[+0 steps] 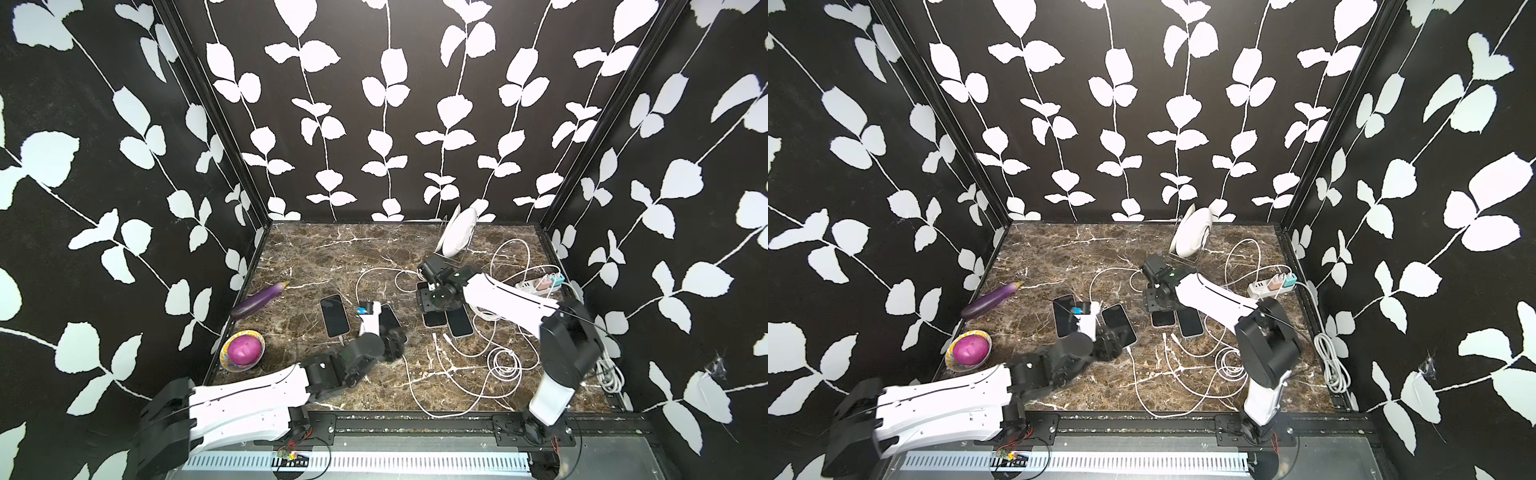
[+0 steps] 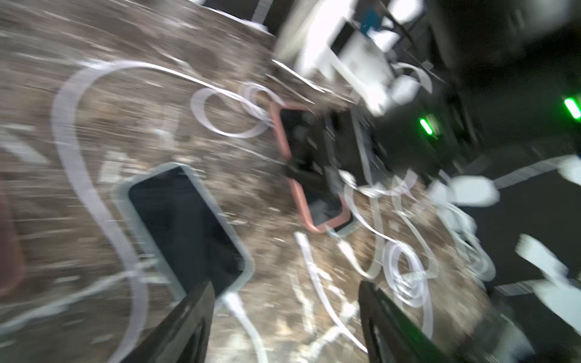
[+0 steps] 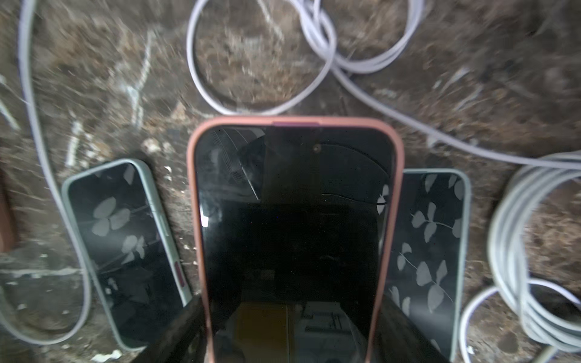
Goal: Unplug the charging cable from the phone
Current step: Place the phone at the center of the board.
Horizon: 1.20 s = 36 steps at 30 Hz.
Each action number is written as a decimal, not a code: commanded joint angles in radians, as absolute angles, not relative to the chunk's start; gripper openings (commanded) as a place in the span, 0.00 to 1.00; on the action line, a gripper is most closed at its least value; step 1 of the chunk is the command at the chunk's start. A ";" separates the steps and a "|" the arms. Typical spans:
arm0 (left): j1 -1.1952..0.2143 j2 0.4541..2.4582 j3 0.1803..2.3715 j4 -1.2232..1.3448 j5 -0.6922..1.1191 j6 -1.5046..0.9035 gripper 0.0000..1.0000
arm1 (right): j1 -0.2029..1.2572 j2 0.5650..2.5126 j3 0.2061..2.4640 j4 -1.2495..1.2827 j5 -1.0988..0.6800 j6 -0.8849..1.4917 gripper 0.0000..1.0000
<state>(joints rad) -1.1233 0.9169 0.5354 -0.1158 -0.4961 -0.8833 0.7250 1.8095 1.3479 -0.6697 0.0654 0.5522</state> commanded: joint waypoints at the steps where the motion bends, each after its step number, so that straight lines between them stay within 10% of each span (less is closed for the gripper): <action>1: -1.088 0.864 0.568 -0.489 -0.566 -0.913 0.73 | 0.761 1.851 1.407 -0.677 0.065 0.549 0.00; 36: -1.069 0.941 0.583 -0.503 -0.500 -0.955 0.73 | 0.743 2.067 1.522 -0.750 0.048 0.622 0.00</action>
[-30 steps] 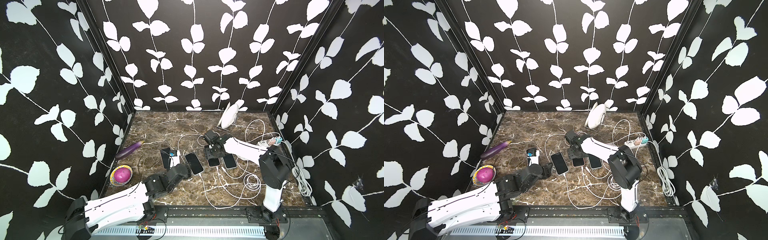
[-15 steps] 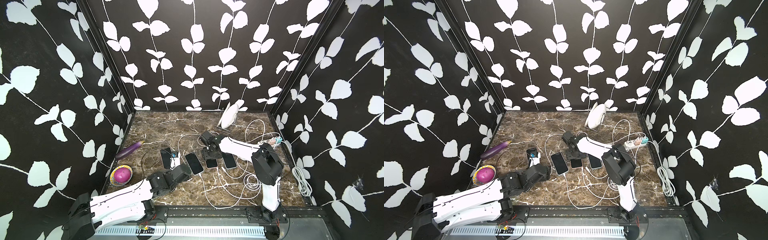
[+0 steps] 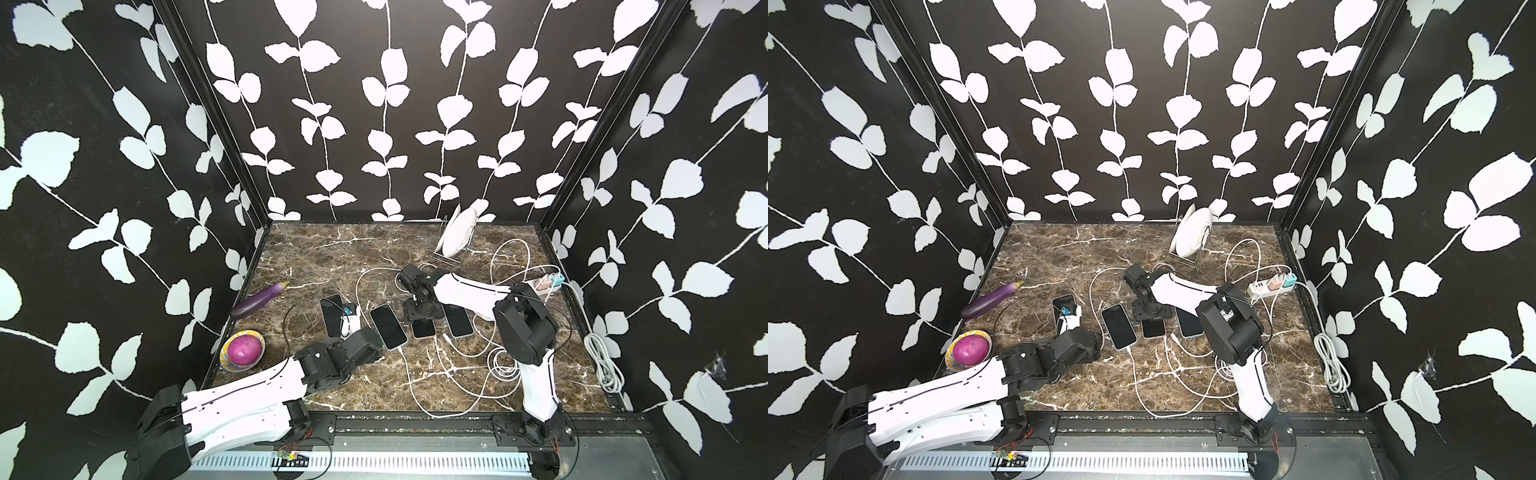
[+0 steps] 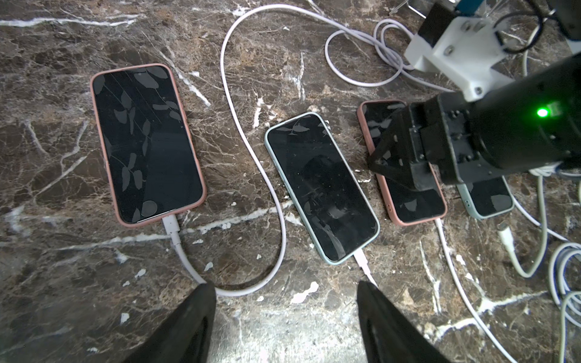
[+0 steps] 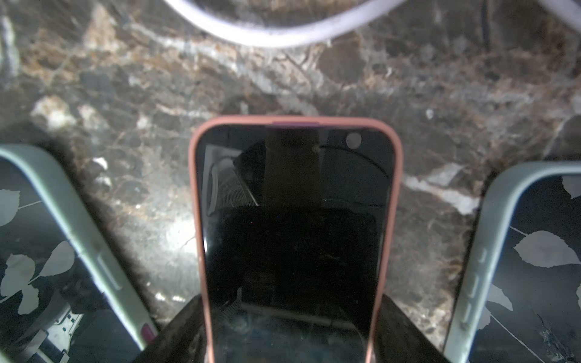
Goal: Unplug the charging cable from the phone
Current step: Place the phone at the center of the board.
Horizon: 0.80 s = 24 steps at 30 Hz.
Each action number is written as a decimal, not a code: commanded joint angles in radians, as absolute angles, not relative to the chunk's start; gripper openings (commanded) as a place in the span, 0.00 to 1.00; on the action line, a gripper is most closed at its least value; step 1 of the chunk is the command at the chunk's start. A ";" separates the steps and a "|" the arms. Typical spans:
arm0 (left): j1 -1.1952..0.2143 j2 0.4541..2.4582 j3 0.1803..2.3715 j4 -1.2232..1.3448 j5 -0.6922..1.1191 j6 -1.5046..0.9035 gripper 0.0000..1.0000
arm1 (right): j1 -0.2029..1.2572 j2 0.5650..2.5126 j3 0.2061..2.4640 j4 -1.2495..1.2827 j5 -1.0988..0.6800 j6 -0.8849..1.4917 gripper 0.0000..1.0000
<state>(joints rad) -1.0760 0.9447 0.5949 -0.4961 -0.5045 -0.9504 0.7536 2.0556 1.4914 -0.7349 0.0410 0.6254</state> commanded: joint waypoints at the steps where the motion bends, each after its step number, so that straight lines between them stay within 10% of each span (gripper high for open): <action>1: -1.069 0.939 0.583 -0.503 -0.500 -0.957 0.73 | 0.740 2.070 1.524 -0.750 0.047 0.620 0.00; 11: -1.069 0.948 0.577 -0.495 -0.490 -0.960 0.73 | 0.736 2.106 1.572 -0.774 0.010 0.630 0.02; 17: -1.069 0.948 0.580 -0.495 -0.486 -0.960 0.74 | 0.737 2.103 1.614 -0.807 0.000 0.646 0.49; 24: -1.069 0.947 0.574 -0.494 -0.482 -0.963 0.75 | 0.739 2.060 1.627 -0.840 0.040 0.632 0.56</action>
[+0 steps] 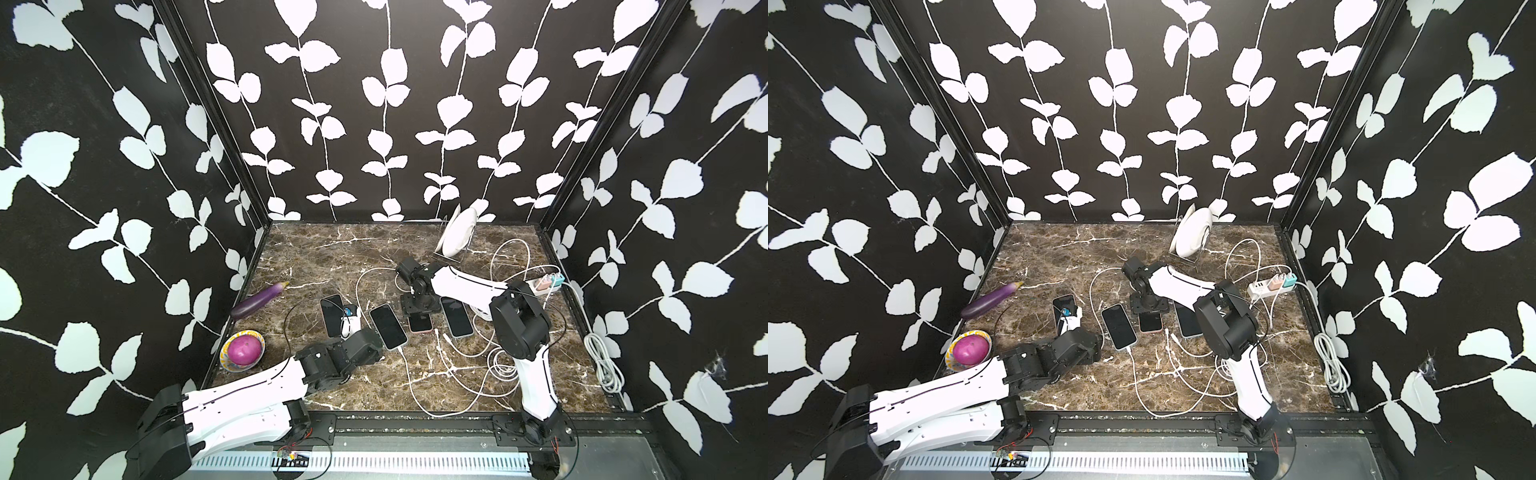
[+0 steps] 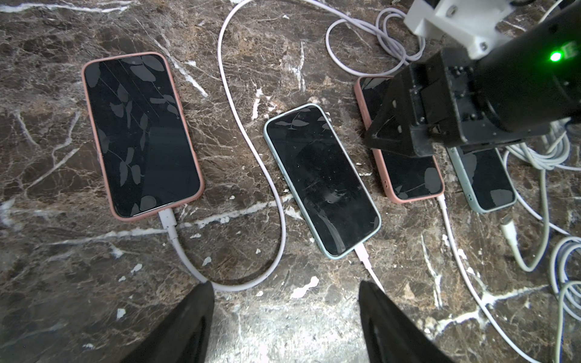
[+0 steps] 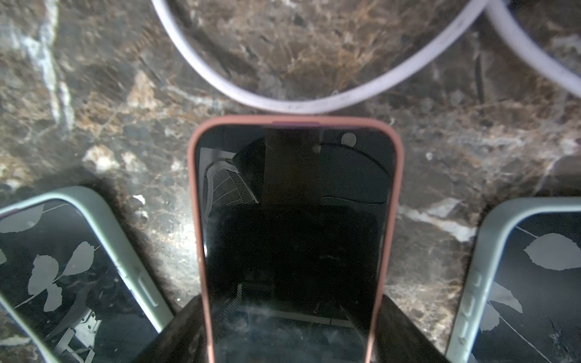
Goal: Unplug the charging cable from the phone
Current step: Place the phone at the center of the board, then pick up the phone at the center of the board.
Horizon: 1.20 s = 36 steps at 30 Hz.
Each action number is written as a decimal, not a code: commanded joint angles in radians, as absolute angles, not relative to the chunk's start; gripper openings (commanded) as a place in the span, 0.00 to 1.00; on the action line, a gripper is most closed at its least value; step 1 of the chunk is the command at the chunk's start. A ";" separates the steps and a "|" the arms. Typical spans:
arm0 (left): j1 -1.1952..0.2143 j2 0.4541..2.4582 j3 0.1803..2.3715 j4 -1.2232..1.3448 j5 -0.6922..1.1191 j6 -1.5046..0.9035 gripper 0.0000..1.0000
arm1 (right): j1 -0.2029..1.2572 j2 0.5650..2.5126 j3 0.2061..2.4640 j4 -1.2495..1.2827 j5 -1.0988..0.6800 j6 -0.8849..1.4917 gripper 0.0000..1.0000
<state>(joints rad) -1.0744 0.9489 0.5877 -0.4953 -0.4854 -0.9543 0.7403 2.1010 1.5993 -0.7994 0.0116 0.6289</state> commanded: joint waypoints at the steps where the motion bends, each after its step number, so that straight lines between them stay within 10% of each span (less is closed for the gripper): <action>1: -1.069 0.948 0.573 -0.494 -0.482 -0.963 0.75 | 0.741 2.053 1.627 -0.840 0.044 0.629 0.59; 11: -1.068 0.951 0.576 -0.491 -0.477 -0.958 0.76 | 0.741 2.082 1.638 -0.845 0.033 0.619 0.64; 18: -1.069 0.952 0.583 -0.494 -0.474 -0.949 0.77 | 0.741 2.075 1.651 -0.851 0.049 0.611 0.93; 36: -1.068 0.803 0.536 -0.622 -0.535 -1.034 0.78 | 0.942 2.137 1.772 -0.843 0.031 0.502 0.99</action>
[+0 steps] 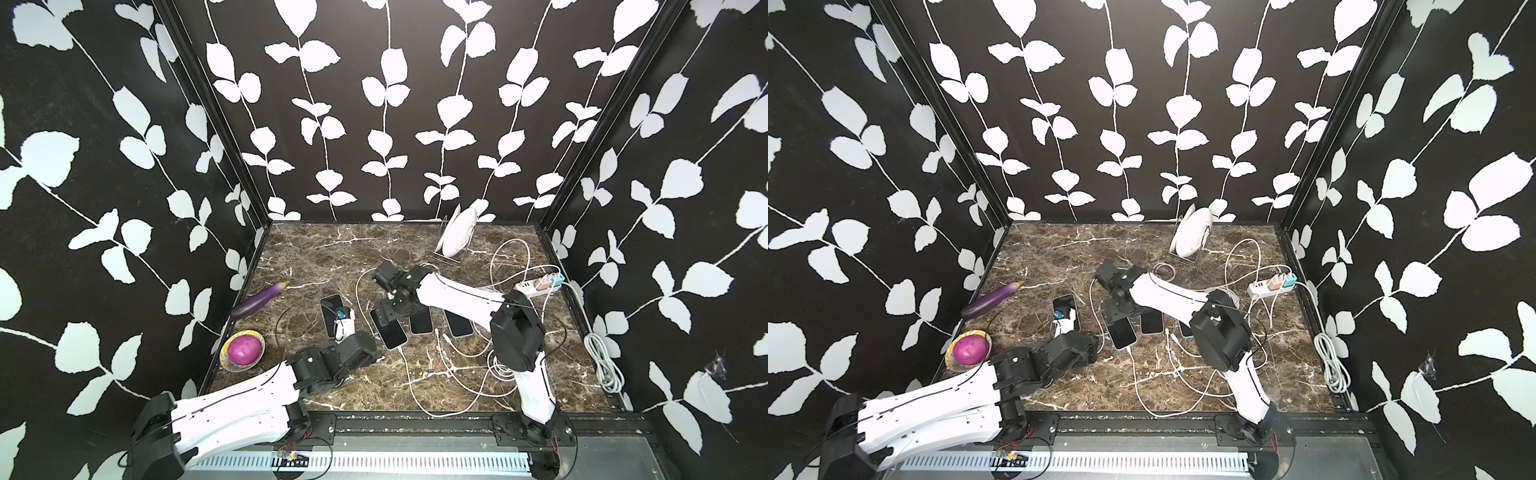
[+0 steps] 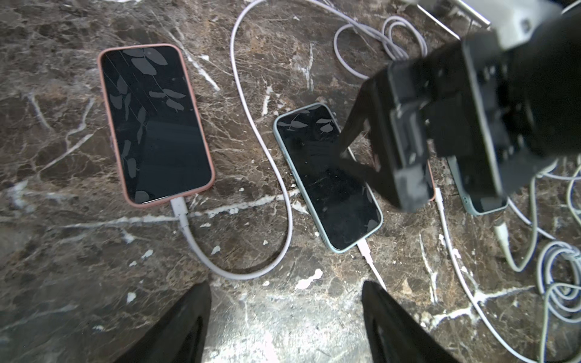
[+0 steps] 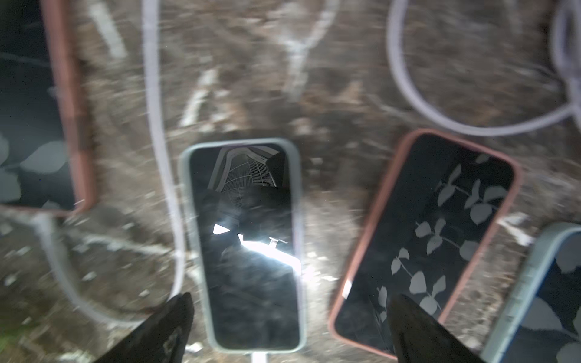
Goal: Unplug the charging cable from the phone
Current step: Pick up the phone at the center of the board.
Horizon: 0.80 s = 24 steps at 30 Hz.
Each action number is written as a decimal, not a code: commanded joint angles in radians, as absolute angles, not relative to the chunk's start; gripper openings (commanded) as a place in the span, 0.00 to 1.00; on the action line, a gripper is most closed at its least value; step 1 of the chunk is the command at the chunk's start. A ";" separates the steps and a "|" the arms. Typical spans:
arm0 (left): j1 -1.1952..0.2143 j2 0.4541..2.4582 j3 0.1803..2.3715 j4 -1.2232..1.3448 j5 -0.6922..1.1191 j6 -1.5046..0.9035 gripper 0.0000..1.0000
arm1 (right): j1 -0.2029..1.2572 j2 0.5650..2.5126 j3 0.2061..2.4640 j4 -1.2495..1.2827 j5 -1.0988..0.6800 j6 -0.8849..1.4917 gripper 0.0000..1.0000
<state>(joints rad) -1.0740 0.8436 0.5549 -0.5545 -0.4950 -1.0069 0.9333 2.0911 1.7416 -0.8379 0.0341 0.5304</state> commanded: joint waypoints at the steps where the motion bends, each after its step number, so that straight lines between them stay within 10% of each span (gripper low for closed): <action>1: -1.066 0.794 0.538 -0.633 -0.539 -1.033 0.79 | 0.949 2.149 1.783 -0.845 0.032 0.498 0.99; 24: -1.062 0.801 0.534 -0.628 -0.536 -1.022 0.79 | 0.953 2.244 1.772 -0.850 0.022 0.488 0.95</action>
